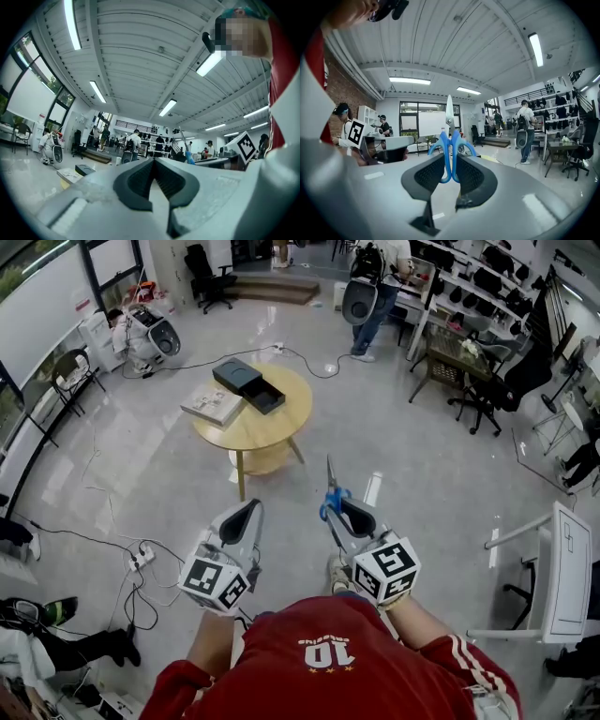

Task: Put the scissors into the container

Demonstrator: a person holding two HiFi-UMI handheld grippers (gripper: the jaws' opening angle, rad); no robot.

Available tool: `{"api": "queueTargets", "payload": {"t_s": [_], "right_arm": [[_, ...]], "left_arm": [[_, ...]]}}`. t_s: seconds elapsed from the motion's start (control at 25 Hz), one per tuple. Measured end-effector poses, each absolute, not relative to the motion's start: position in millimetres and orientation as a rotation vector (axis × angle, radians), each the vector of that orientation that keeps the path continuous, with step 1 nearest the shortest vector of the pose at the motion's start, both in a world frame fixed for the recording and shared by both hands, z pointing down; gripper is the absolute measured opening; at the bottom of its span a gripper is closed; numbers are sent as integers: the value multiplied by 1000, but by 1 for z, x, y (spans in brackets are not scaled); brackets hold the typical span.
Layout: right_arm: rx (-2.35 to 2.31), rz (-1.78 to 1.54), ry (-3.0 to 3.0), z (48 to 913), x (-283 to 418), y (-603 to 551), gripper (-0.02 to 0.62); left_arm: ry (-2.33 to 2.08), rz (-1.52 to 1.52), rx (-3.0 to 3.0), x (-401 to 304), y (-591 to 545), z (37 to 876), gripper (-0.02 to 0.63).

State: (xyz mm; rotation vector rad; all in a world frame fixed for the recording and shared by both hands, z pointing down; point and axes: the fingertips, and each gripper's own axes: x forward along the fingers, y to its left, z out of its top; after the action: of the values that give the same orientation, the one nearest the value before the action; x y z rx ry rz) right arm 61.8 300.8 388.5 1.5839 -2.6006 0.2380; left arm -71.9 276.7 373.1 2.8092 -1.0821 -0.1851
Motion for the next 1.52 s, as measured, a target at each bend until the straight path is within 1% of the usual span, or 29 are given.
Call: {"api": "queueTargets", "payload": {"t_s": [0.32,0.6,1.12,1.52], "right_arm": [[1604,283,-2601,391,67,291,80],[1567,295,-2621,390,69,259,81],[1462,303,-2675,387,82,148,81],[1344,325,-2726,390,113,57,81]], "left_arm": [[-1054,-174,2798,-70,260,375,2],[-1064,-171,2783,-68,227,377,2],[-1117,-151,2758,-47,123,375,2],[-1171,-130,2760,-8,41,368,2]]}}
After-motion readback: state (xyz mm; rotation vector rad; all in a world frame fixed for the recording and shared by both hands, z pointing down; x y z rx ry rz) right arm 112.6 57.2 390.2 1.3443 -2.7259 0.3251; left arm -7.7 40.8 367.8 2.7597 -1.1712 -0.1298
